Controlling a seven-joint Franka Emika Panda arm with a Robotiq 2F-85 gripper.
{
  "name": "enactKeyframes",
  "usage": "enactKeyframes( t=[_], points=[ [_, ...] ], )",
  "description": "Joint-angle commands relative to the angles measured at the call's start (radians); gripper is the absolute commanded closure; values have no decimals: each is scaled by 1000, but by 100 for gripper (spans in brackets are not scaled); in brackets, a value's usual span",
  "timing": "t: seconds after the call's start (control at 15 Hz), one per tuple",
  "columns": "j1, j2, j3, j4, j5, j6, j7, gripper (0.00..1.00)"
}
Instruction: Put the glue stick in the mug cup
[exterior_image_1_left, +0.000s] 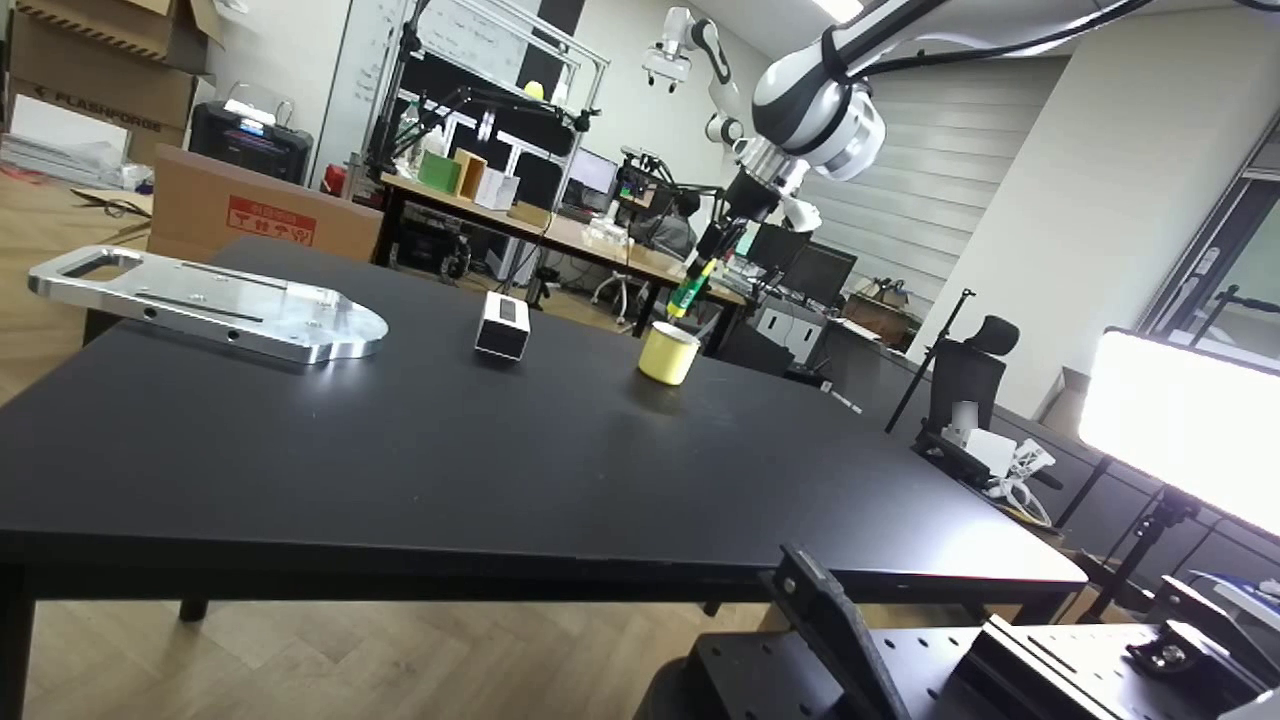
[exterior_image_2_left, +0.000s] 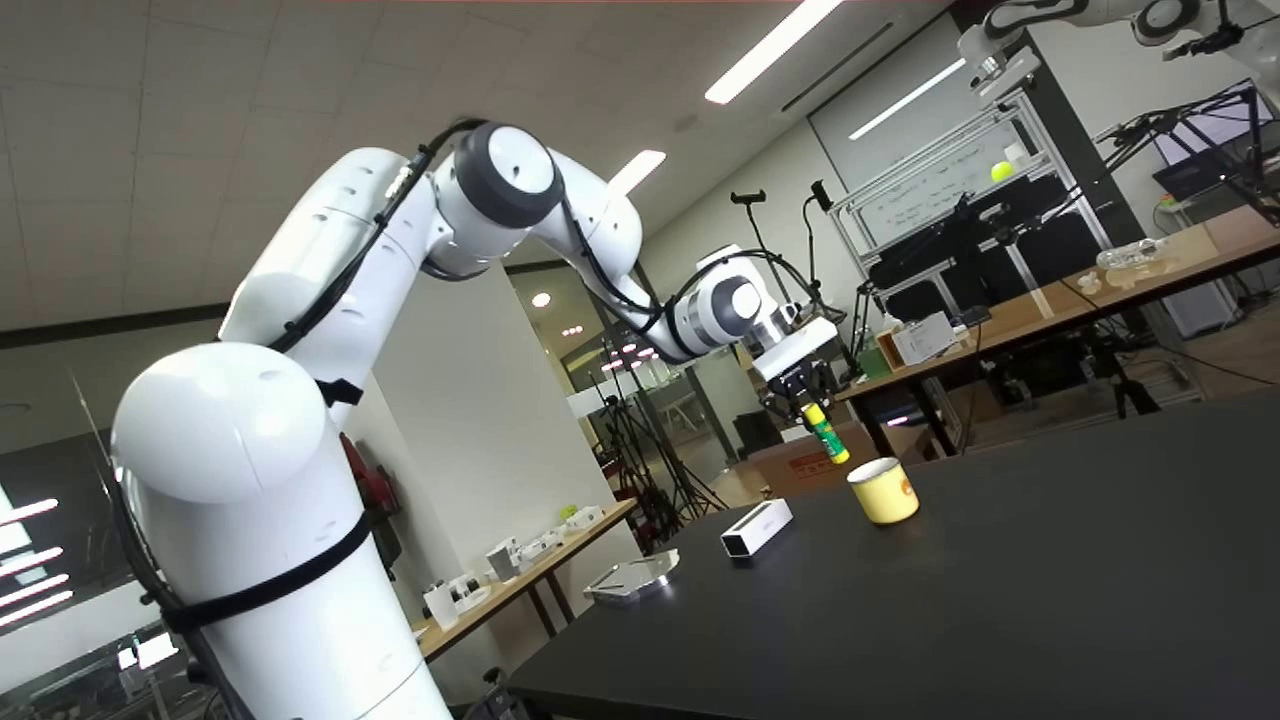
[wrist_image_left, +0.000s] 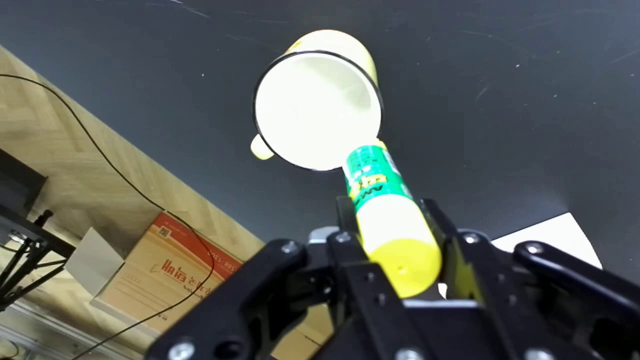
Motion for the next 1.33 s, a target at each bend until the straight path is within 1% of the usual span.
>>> enactKeyframes(
  t=[0.0, 0.33, 0.67, 0.73, 0.8, 0.93, 1.0, 1.2, 1.27],
  points=[
    [11, 117, -23, 170, -29, -58, 43, 91],
    [0, 238, -49, 297, -35, -95, 44, 91],
    [-9, 312, -48, 388, -35, -134, 40, 91],
    [-12, 315, -42, 397, -30, -141, 38, 41],
    [-16, 314, -35, 403, -25, -148, 32, 39],
    [-18, 294, -28, 397, -22, -143, 29, 28],
    [-21, 273, -22, 382, -19, -132, 22, 19],
    [-29, 207, -9, 324, -14, -120, 17, 2],
    [-24, 183, -13, 297, -18, -131, 29, 0]
  ],
)
